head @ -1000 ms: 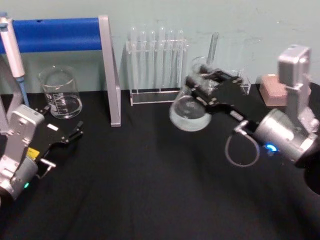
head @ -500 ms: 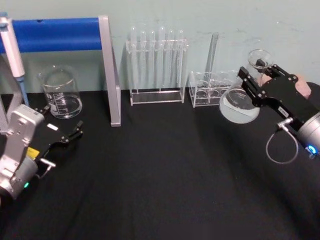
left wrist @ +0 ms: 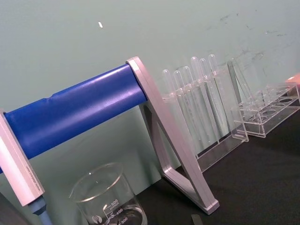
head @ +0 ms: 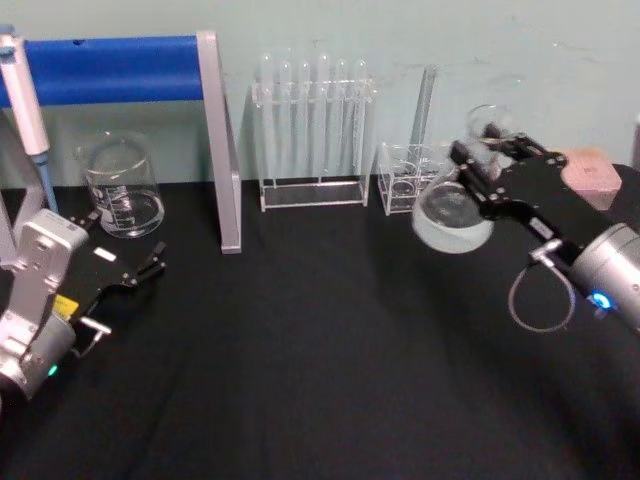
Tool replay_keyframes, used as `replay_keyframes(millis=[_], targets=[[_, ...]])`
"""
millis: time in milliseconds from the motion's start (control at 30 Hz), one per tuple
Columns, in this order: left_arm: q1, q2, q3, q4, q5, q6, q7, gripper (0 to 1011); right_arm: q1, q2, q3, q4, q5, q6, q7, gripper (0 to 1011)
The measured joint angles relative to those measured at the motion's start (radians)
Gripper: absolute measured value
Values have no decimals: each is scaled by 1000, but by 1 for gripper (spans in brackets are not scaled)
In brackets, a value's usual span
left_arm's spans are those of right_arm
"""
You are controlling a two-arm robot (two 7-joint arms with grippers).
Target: Grasp the erlenmeyer flask with one hand, shake it three times, then place it back.
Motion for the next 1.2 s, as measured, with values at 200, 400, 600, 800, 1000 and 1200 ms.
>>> replay_keyframes(millis=[200,400,600,800,1000,1200], targets=[[0,0,0,0,0,0,0,1001,52,-24,-69,32,0,9,76,449],[0,0,0,0,0,0,0,1001,112,-48,-155,73,13,14,154,450],[0,0,0,0,0,0,0,1001,163,-65,-222,113,29,14,207,450],[0,0,0,0,0,0,0,1001,189,-70,-253,132,40,11,224,450],[0,0,0,0,0,0,0,1001,208,-71,-275,142,49,6,226,450],[0,0,0,0,0,0,0,1001,217,-67,-285,150,56,6,225,450]])
